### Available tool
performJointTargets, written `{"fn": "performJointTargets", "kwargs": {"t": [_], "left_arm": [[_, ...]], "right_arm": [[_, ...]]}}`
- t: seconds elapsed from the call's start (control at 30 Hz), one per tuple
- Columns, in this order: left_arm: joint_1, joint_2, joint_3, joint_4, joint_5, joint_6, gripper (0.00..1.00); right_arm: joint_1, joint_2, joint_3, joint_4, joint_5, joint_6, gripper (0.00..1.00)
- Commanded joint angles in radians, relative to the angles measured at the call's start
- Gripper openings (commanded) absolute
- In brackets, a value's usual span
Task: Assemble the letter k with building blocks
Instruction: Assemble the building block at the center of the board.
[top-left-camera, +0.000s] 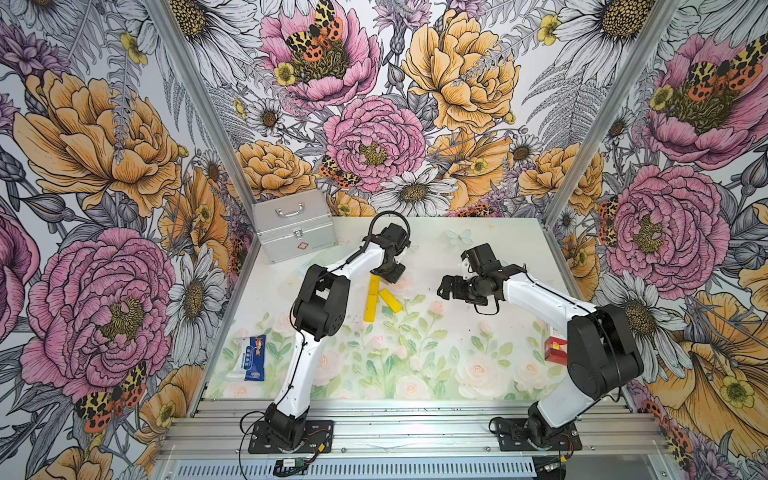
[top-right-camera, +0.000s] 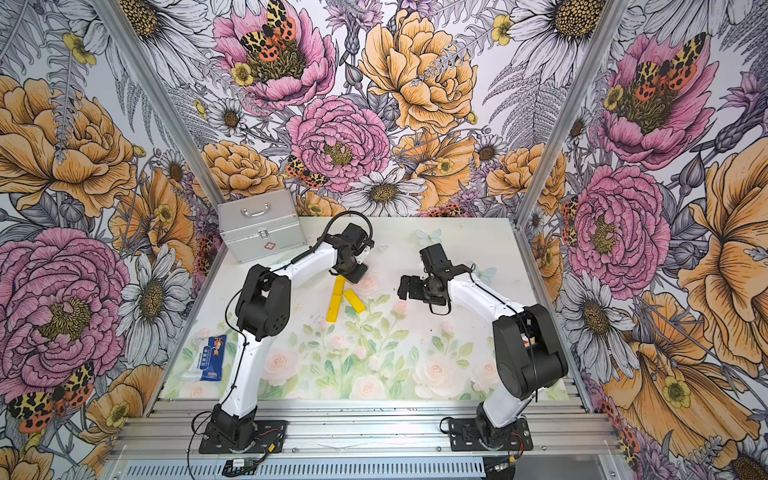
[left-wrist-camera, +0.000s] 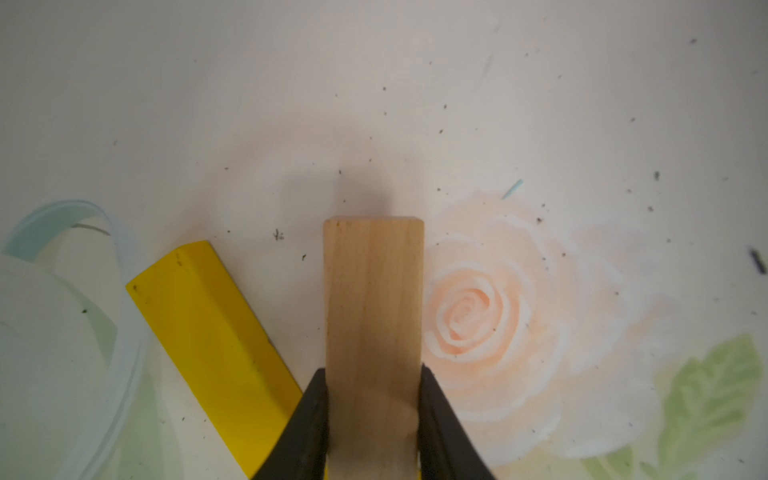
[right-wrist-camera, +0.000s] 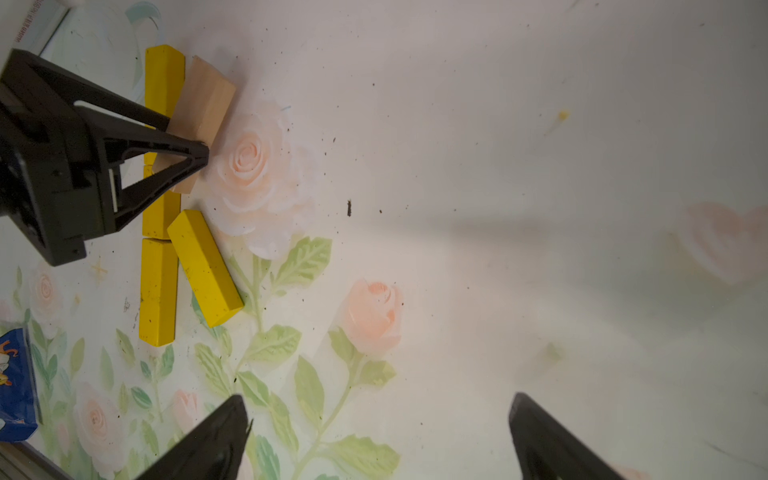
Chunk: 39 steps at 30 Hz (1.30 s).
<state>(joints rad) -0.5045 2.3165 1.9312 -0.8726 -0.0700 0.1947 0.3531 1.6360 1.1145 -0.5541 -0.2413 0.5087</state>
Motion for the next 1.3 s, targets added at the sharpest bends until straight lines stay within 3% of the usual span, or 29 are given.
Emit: {"fn": "performJointTargets", "kwargs": {"t": [0.0,1.27], "left_arm": [[0.011,0.006,0.008,-0.008,0.019,0.031,0.16],[0.006,0.023,-0.012,-0.003,0.018,0.012,0.1]], "right_arm": [[0.007,0.021,0.005,0.023,-0.013,0.015,0.99],[0.035,0.05,0.031,0.023,-0.022,0.021,0.99]]}}
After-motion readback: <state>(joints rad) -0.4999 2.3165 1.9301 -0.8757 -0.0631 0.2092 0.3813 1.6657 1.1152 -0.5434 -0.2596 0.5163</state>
